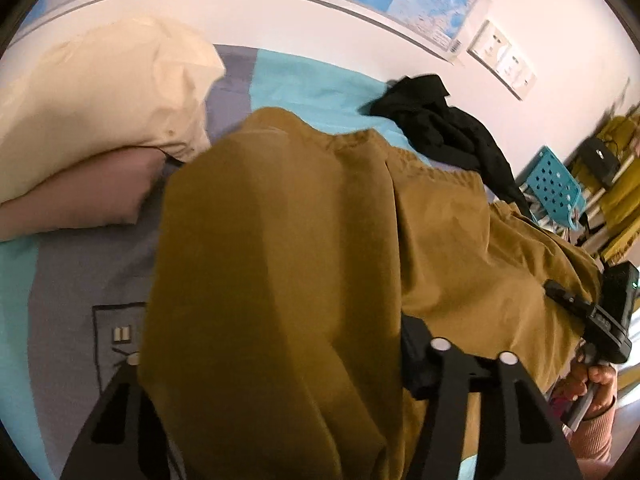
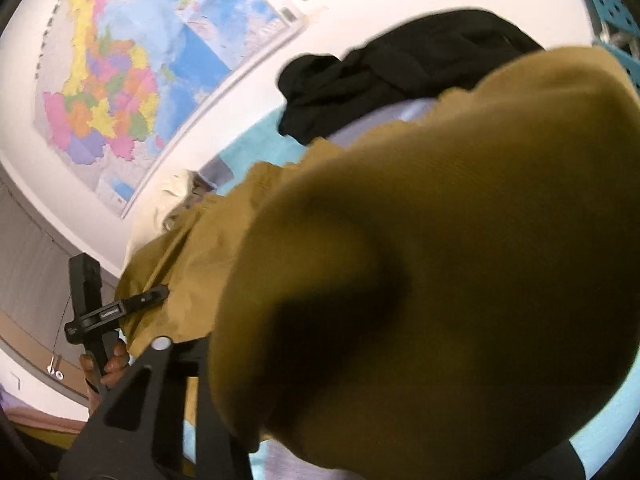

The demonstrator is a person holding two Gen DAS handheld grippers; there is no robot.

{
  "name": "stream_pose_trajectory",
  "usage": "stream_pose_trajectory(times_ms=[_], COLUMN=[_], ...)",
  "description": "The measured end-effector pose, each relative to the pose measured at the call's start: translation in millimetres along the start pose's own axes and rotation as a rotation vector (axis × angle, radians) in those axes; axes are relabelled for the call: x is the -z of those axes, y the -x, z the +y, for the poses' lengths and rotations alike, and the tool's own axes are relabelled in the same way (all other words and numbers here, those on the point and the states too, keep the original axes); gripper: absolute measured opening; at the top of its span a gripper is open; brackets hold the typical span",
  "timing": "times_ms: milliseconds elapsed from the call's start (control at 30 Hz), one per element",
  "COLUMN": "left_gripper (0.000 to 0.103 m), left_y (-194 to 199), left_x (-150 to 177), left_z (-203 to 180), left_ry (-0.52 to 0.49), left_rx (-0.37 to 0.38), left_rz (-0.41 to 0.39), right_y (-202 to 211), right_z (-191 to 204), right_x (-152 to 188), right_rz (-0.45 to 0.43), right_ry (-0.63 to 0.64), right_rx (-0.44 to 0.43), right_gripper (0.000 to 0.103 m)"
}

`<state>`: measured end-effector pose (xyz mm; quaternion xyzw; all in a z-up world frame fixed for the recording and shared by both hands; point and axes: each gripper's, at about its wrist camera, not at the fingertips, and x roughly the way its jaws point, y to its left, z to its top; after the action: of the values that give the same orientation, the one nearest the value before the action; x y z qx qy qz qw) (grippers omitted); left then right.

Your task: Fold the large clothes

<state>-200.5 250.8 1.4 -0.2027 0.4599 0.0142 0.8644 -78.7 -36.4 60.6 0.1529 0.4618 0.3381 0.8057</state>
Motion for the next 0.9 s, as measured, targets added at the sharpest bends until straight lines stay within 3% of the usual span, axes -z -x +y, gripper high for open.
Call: stream_pose_trajectory(times_ms=[200,333,500,667,900], left_gripper=[0.031,0.028,0.028,0.029,0.029], left_y=[34.2,69.1,135.9,198.3,253.5], left_x=[-25.0,-57.2,-106.9,-148.4,-194.5], left_z=[-9.8,-19.6,-19.2,14.2,109.4], left_ry=[-0.07,-0.12,-0.184,-0.167,-0.012], left_rx=[-0.011,0.008,-0.035,-0.165,-0.417], left_rz=[-0.062,-0.109,-0.256,-0.413,-0.518], right_y=[33.9,55.7,68.1,45.4,-64.4], right_z=[55.8,99.7,153.1,210.2,299.4], right_x=[-36.1,-66.1,-105.1,-140.4,-169.8], right_rz=[-0.099,-0.165,-0.239,-0.289,-0.227], right_ry=[0.148,0.256,0.369,0.453,0.522], right_rx=[-0.049,-0.097,-0.167,-0.286,-0.468], right_gripper=[0.025,0.024,0.024,0.024,0.024])
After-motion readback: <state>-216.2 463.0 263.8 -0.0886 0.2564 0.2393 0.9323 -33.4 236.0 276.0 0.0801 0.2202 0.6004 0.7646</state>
